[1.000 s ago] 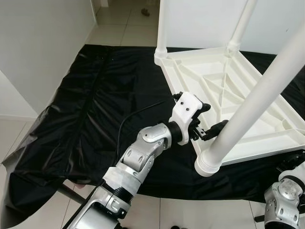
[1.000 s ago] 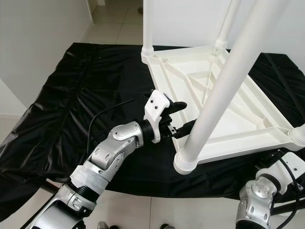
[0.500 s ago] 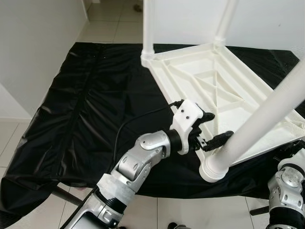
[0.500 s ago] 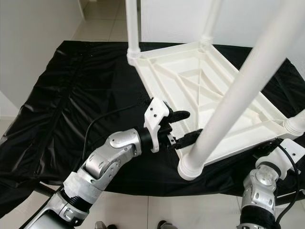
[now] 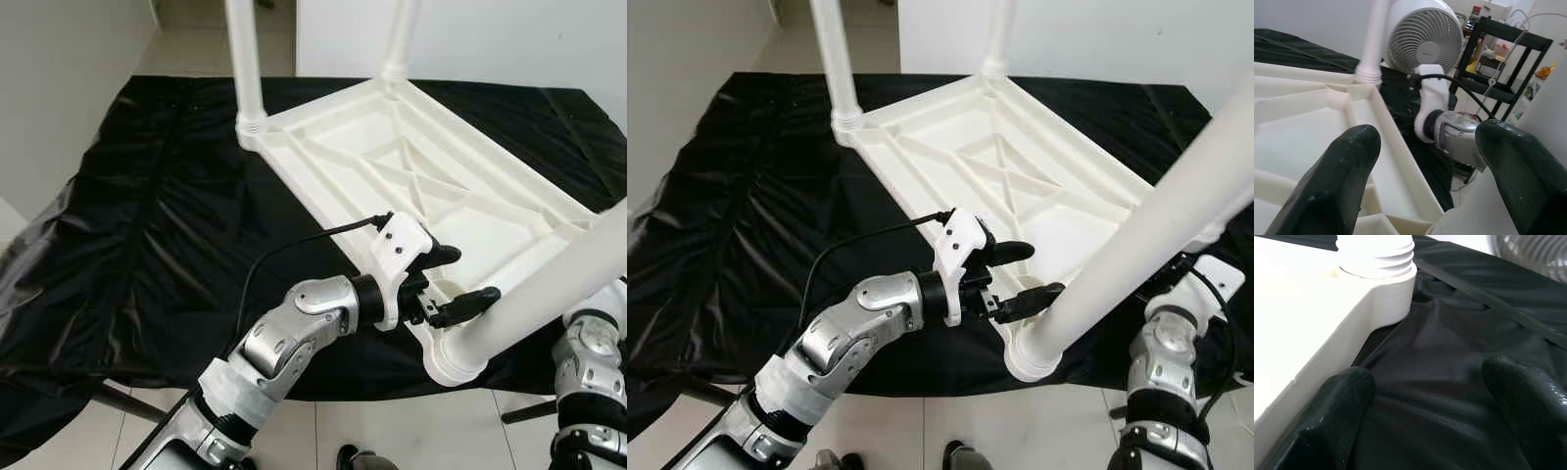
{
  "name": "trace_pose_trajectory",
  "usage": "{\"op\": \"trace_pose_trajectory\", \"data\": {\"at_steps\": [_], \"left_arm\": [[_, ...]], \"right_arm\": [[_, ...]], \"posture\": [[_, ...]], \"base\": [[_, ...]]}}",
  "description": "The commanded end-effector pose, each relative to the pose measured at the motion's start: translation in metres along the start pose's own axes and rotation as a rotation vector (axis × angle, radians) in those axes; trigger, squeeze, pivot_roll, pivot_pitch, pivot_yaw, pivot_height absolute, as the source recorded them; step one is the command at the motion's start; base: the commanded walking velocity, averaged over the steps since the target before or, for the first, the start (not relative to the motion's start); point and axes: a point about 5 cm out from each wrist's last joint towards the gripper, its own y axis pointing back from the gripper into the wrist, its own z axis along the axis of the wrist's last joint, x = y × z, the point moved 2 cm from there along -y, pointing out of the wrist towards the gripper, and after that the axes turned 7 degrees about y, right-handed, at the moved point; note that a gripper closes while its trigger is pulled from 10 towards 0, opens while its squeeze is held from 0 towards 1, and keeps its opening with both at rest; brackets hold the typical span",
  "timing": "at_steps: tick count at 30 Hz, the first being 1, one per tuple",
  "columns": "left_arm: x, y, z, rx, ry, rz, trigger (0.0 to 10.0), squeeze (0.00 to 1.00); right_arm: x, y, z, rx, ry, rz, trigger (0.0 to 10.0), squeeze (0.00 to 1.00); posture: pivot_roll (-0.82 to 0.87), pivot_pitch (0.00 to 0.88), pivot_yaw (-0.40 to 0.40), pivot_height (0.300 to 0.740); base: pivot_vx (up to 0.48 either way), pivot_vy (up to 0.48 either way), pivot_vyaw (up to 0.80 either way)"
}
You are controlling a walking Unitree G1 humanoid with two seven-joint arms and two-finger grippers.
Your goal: Building children table
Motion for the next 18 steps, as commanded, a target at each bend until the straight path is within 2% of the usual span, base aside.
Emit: {"op": "trace_pose_trajectory", "data": {"at_steps": [1,3,5,6,8,9,12,18], "left_arm": [[-0.040,-0.004,-0.002,0.037,0.001,-0.395,10.0,0.00],[-0.042,-0.005,-0.002,0.037,0.001,-0.400,10.0,0.00],[-0.046,-0.006,-0.001,0.034,0.003,-0.413,10.0,0.00],[-0.046,-0.006,-0.001,0.034,0.003,-0.413,10.0,0.00],[-0.049,-0.006,0.000,0.036,0.005,-0.418,10.0,0.00],[-0.049,-0.006,0.000,0.036,0.005,-0.418,10.0,0.00],[-0.050,-0.007,0.000,0.033,0.010,-0.413,10.0,0.00],[-0.053,-0.009,0.001,0.027,0.005,-0.413,10.0,0.00]], "right_arm": [[0.024,0.005,-0.011,0.038,0.020,0.120,10.0,0.00],[0.026,0.004,-0.011,0.042,0.024,0.137,10.0,0.00],[0.041,0.002,-0.009,0.038,0.026,0.220,10.0,0.00],[0.041,0.002,-0.009,0.038,0.026,0.220,10.0,0.00],[0.055,0.001,-0.005,0.029,0.018,0.306,10.0,0.00],[0.055,0.001,-0.005,0.029,0.018,0.306,10.0,0.00],[0.074,0.001,0.000,0.020,0.017,0.411,10.0,0.00],[0.088,0.002,0.007,0.005,0.016,0.470,10.0,0.00]], "posture": [[-0.06,0.229,0.017,0.740],[-0.06,0.229,0.017,0.740],[-0.05,0.232,0.012,0.740],[-0.05,0.232,0.012,0.740],[-0.05,0.232,0.011,0.740],[-0.05,0.232,0.011,0.740],[-0.04,0.231,0.002,0.740],[-0.03,0.229,-0.004,0.740]], "base": [[0.000,0.000,0.00],[0.000,0.000,0.00],[0.000,0.000,0.00],[0.000,0.000,0.00],[0.000,0.000,0.00],[0.000,0.000,0.00],[0.000,0.000,0.00],[0.000,0.000,0.00]]}}
